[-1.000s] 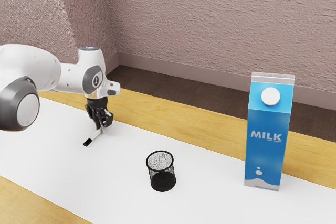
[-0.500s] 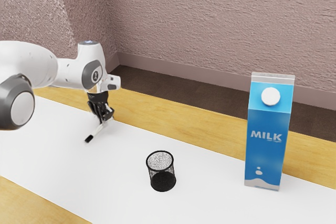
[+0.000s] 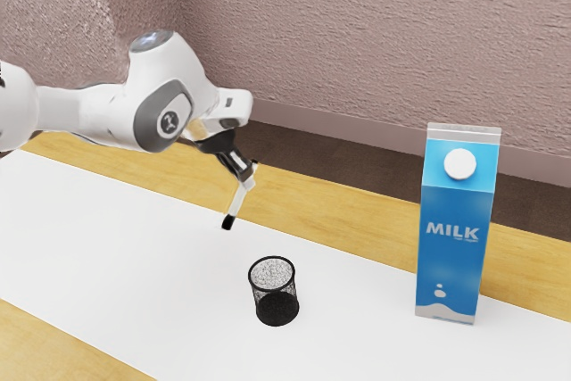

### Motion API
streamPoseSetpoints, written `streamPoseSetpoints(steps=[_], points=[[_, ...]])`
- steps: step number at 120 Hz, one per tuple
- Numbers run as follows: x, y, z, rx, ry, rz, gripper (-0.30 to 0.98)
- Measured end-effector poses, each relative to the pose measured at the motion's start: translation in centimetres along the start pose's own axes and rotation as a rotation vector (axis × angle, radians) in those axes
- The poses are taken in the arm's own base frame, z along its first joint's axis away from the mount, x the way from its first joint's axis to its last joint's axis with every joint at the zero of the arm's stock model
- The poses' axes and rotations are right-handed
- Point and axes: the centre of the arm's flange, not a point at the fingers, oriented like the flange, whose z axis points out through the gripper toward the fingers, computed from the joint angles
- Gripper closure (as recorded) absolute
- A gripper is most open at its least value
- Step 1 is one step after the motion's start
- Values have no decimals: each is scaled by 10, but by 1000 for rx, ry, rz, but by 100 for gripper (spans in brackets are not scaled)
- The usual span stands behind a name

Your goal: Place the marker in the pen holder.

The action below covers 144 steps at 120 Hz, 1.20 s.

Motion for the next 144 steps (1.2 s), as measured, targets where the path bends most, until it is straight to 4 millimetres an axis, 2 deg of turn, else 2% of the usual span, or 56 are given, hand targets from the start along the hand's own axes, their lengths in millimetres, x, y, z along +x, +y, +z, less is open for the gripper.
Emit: streamPoseSetpoints(steps=[12, 27, 34, 40, 46, 53, 76, 85, 93, 113, 125, 144], points=[[14, 60, -6, -17, 67, 77, 78], [8, 132, -5, -51, 111, 160, 78], [5, 156, 1, -67, 119, 185, 78], [4, 166, 3, -74, 127, 193, 77], [2, 167, 6, -74, 134, 186, 77], [0, 157, 6, -68, 144, 162, 77], [-18, 89, 11, -17, 155, 30, 75], [-24, 74, 12, -6, 160, -2, 74], [-26, 77, 13, -5, 164, 0, 74], [-26, 117, 18, -33, 168, 62, 74], [-27, 125, 28, -46, 159, 75, 73], [-28, 120, 32, -47, 157, 72, 39]])
